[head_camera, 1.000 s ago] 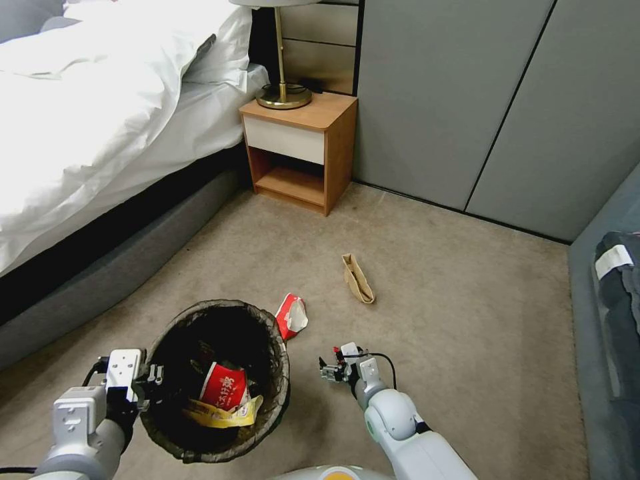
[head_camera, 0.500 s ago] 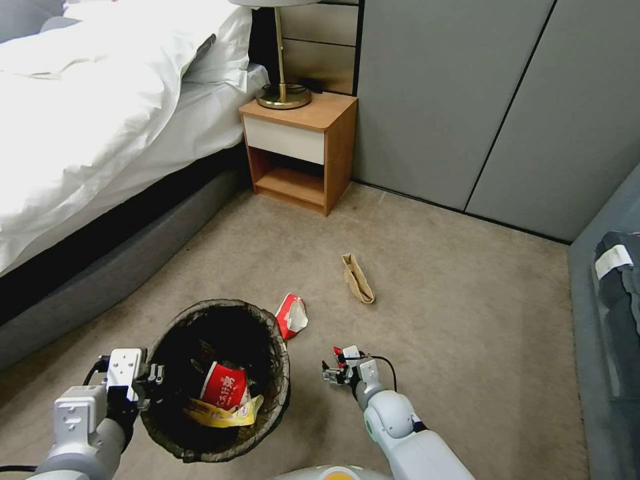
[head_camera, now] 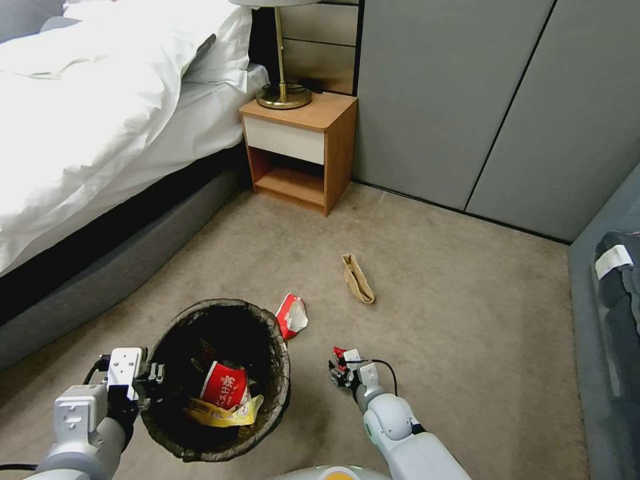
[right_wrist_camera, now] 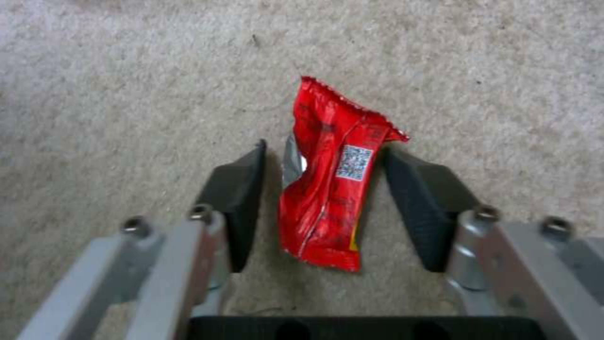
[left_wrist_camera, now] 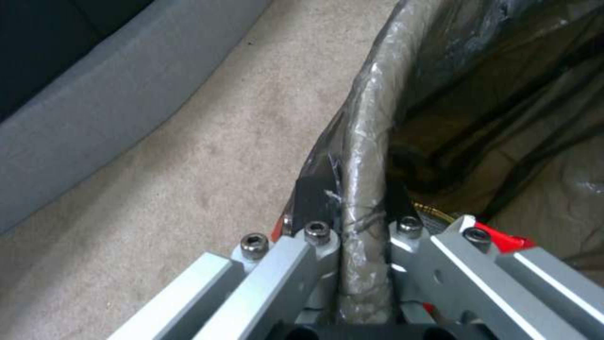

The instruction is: Pick up the trash bin, then pick up the garbage from the floor and place it into the trash bin.

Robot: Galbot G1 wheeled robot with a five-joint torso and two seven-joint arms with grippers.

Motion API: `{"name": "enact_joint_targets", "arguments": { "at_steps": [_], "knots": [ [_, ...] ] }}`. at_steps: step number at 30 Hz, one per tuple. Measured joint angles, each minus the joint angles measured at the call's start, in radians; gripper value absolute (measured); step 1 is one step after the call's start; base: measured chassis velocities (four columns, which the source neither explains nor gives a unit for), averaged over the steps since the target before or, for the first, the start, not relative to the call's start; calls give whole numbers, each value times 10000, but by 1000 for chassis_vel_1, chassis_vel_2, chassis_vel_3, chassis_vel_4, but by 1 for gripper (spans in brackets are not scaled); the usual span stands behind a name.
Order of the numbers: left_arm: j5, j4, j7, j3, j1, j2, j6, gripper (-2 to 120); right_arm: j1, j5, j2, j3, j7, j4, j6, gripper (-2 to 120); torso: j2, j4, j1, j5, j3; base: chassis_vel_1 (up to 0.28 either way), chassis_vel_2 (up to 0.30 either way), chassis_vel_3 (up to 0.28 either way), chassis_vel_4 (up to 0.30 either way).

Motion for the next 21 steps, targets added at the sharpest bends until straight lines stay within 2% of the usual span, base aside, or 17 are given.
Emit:
{"name": "enact_joint_targets", "arguments": {
  "at_steps": [1, 2, 3, 6, 7, 9, 10, 12, 21],
  "knots": [
    [0, 0, 0, 0, 0, 0, 0, 1, 0, 0, 0, 0, 0, 0, 0, 46, 0, 0, 0, 0, 0, 0, 0, 0, 0],
    [-7, 0, 1, 0, -10, 8, -1, 1, 3, 0, 4, 13, -1, -26, 3, 39, 0, 0, 0, 0, 0, 0, 0, 0, 0],
    [-7, 0, 1, 0, -10, 8, -1, 1, 3, 0, 4, 13, -1, -26, 3, 39, 0, 0, 0, 0, 0, 0, 0, 0, 0],
    [-15, 0, 7, 10, -29, 15, -1, 1, 19, 1, 12, 39, -11, -86, 25, 22, 1, 2, 0, -1, 0, 0, 0, 0, 0],
    [-15, 0, 7, 10, -29, 15, -1, 1, 19, 1, 12, 39, -11, -86, 25, 22, 1, 2, 0, -1, 0, 0, 0, 0, 0],
    [-17, 0, 11, 19, -45, 22, -2, 1, 26, 6, 14, 54, -17, -107, 36, 12, 0, 3, 0, 1, 0, 0, 0, 0, 0],
    [-17, 0, 11, 19, -45, 22, -2, 1, 26, 6, 14, 54, -17, -107, 36, 12, 0, 3, 0, 1, 0, 0, 0, 0, 0],
    [-17, 0, 17, 28, -60, 25, -5, 1, 25, 26, 5, 56, -30, -107, 46, 0, 0, 5, 0, 5, 0, 0, 0, 0, 0],
    [-13, 0, 22, 34, -38, 42, -9, 1, -50, 43, -47, 137, -13, 35, 110, 0, 0, 1, 0, 5, 1, 0, 0, 0, 0]
  ]
}}
